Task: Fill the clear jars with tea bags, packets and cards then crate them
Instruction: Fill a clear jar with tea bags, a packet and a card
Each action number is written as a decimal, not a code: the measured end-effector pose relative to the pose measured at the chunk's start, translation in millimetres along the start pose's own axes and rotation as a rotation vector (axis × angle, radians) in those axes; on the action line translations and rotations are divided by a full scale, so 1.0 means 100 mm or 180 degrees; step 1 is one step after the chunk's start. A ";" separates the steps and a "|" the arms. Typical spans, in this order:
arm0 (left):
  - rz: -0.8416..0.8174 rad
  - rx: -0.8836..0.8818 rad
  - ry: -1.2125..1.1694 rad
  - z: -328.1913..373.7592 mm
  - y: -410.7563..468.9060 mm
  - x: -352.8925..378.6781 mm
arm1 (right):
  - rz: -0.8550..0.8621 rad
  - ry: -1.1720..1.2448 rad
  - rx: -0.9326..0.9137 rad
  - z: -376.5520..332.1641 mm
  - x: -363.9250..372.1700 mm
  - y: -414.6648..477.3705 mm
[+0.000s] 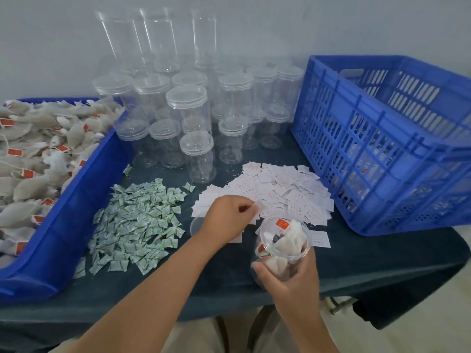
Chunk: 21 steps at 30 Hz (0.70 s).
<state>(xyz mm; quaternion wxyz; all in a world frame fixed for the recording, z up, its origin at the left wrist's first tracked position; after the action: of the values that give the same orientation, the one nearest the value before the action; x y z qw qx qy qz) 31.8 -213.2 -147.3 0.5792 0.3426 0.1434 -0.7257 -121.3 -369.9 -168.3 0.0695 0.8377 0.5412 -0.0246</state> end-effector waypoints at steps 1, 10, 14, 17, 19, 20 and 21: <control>0.0131 -0.0046 -0.0178 0.04 -0.02 -0.12 | -0.0053 -0.0053 -0.0006 0.00 0.01 0.00; -0.0809 0.0945 0.0088 0.93 -0.30 -0.78 | -0.0394 -0.0209 0.0080 -0.18 0.26 0.12; -0.0976 0.0965 0.0861 0.90 -0.32 -0.64 | -0.0509 -0.0417 -0.0063 -0.28 0.41 0.08; -0.0965 0.0804 0.0230 0.85 -0.30 -0.76 | -0.0534 -0.0286 -0.0005 -0.29 0.47 0.06; -0.0505 0.0487 -0.0552 0.72 -0.25 -0.95 | -0.0491 -0.0296 -0.0004 -0.27 0.49 0.07; -0.0091 0.0212 -0.0778 0.57 -0.24 -1.05 | -0.0465 -0.0295 0.0002 -0.26 0.49 0.07; 0.0301 -0.0065 -0.0719 0.40 -0.27 -1.15 | -0.0430 -0.0289 0.0011 -0.23 0.48 0.08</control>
<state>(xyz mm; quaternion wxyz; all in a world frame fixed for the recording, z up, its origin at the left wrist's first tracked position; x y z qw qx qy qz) 4.1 -144.6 -47.5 0.6286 0.2591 0.0684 -0.7300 -95.0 -326.3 -150.4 0.0907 0.7974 0.5926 -0.0681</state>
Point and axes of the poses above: each hand's wrist, its own y-axis towards the middle knuckle, its own x-axis out of the palm, z = x × y, the point moved 9 cm from there along y, towards the middle knuckle, and after that the axes turned 9 degrees about x, right-handed, at the moved point
